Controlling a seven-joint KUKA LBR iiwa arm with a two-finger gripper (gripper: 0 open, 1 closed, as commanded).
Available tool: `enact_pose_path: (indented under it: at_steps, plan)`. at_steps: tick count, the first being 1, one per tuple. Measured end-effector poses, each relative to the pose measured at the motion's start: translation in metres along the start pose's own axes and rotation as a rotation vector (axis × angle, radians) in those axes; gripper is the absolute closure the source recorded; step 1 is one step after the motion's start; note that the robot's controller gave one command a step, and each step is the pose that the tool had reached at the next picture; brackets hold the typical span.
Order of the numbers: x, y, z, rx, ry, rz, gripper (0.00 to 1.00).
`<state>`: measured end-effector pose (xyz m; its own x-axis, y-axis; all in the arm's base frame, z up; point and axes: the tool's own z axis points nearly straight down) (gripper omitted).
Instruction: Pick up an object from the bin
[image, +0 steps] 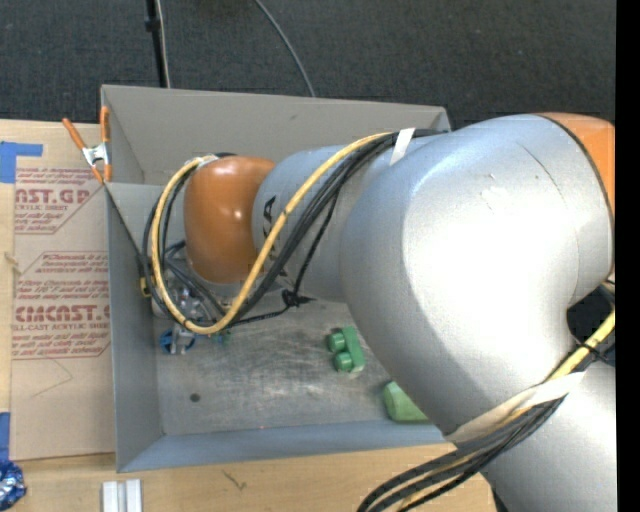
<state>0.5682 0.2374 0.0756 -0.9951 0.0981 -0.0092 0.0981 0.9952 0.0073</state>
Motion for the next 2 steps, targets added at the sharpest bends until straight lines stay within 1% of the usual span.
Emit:
enact_pose_path:
  at_steps: [1,2]
  plan:
    - [-0.010,-0.003,-0.094,0.003,0.002,0.007,1.00]
    - [-0.003,-0.003,-0.146,0.003,0.003,0.031,1.00]
